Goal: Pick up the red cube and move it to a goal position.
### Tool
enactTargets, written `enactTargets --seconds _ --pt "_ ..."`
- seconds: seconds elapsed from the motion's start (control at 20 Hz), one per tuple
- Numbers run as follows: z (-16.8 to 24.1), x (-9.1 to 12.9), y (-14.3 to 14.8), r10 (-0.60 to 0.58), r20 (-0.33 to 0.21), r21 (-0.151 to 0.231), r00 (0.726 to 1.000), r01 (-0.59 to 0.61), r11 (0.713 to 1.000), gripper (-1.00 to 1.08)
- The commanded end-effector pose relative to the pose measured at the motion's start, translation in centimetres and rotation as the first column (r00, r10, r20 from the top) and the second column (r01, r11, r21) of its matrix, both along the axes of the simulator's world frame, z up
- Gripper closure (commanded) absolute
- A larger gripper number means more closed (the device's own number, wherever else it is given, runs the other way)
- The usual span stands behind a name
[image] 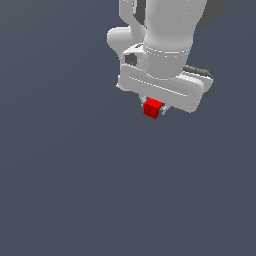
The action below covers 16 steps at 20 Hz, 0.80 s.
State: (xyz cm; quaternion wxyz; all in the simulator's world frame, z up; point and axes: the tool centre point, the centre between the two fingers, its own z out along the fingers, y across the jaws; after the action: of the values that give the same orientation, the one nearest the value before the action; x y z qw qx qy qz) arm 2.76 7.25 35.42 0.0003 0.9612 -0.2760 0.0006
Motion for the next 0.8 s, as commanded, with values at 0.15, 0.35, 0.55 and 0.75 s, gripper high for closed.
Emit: enactTargets --seconds 0.15,0.35,0.55,0.75 --pt "2.7 0.6 0.5 0.000 -0.001 0.000 1.000 0.000 1.000 1.08" --pt "3.7 0.9 0.7 0.000 -0.001 0.001 1.000 0.000 1.000 1.08" --pt "4.2 1.0 0.8 0.000 -0.001 0.001 1.000 0.000 1.000 1.08" --pt "4.1 1.1 0.8 0.000 -0.001 0.001 1.000 0.000 1.000 1.08"
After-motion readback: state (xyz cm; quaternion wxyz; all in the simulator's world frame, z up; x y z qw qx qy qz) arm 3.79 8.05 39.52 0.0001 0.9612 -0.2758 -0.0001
